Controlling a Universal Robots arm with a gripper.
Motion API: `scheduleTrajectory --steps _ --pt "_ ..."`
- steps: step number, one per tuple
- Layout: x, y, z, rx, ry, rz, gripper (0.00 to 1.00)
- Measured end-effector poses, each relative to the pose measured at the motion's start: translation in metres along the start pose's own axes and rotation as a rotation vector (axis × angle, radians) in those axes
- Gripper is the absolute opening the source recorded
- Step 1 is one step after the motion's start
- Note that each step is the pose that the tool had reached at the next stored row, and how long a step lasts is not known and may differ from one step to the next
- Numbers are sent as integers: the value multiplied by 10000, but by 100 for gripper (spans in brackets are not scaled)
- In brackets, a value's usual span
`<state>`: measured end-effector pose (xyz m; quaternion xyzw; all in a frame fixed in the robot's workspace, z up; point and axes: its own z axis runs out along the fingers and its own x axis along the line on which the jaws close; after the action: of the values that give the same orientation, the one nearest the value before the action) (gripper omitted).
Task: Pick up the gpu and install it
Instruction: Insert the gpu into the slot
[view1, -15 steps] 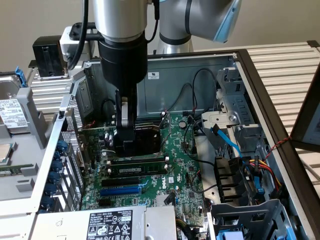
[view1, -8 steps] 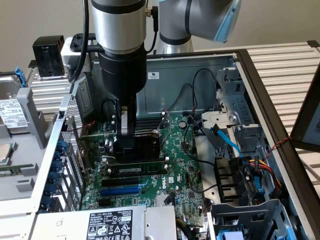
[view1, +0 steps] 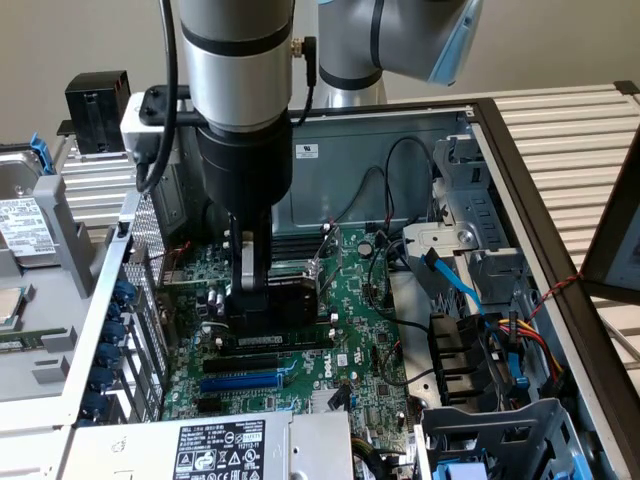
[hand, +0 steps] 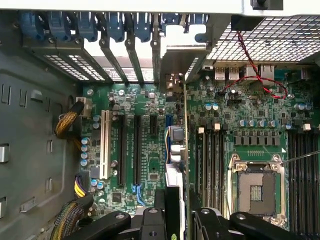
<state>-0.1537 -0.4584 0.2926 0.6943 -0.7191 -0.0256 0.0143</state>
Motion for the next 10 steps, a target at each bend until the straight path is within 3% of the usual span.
scheduleTrajectory --steps 4,10 --pt "5 -3 71 -33 1 -1 27" --pt "9 49 172 -35 -1 -1 27"
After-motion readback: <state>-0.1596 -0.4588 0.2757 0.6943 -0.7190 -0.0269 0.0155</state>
